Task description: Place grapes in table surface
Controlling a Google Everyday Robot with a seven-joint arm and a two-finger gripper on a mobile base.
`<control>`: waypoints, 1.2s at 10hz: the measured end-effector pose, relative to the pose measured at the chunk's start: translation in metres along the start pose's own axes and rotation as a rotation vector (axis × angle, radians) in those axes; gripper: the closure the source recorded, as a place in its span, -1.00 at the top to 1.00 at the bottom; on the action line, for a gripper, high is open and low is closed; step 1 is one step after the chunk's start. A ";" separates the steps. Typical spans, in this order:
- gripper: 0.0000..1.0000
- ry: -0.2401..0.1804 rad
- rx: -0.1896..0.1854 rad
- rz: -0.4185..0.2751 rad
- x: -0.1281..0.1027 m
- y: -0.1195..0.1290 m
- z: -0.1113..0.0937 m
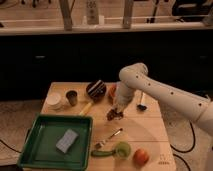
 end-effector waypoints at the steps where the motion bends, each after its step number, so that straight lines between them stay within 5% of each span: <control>1: -0.90 -0.002 0.000 -0.028 -0.005 -0.001 -0.008; 6: -0.90 -0.027 -0.011 -0.171 -0.022 0.000 -0.043; 12: -0.90 -0.059 -0.048 -0.296 -0.037 0.002 -0.050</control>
